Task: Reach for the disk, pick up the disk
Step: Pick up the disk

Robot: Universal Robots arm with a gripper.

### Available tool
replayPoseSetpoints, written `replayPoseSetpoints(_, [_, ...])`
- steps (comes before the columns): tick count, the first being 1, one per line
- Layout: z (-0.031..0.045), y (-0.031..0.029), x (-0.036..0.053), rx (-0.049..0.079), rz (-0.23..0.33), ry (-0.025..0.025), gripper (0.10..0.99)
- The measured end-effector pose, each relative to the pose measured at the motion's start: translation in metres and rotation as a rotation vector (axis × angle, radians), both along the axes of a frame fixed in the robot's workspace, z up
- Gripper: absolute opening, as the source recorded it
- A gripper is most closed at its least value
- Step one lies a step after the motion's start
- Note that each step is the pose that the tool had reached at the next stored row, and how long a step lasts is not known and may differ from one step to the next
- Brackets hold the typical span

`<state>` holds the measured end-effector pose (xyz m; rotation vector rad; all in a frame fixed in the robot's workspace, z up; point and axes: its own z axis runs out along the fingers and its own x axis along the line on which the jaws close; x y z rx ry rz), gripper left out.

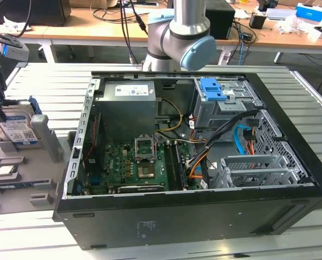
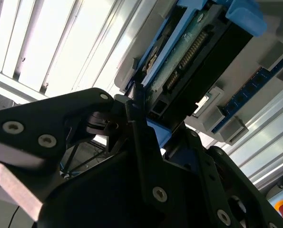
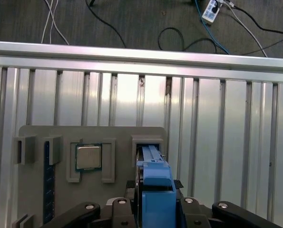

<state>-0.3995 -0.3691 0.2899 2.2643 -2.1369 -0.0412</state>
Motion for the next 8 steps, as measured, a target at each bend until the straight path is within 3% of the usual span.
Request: replayPoseSetpoints(8, [-0.0001, 0.0000, 0.0000, 0.000, 0.000, 0.0000, 0.369])
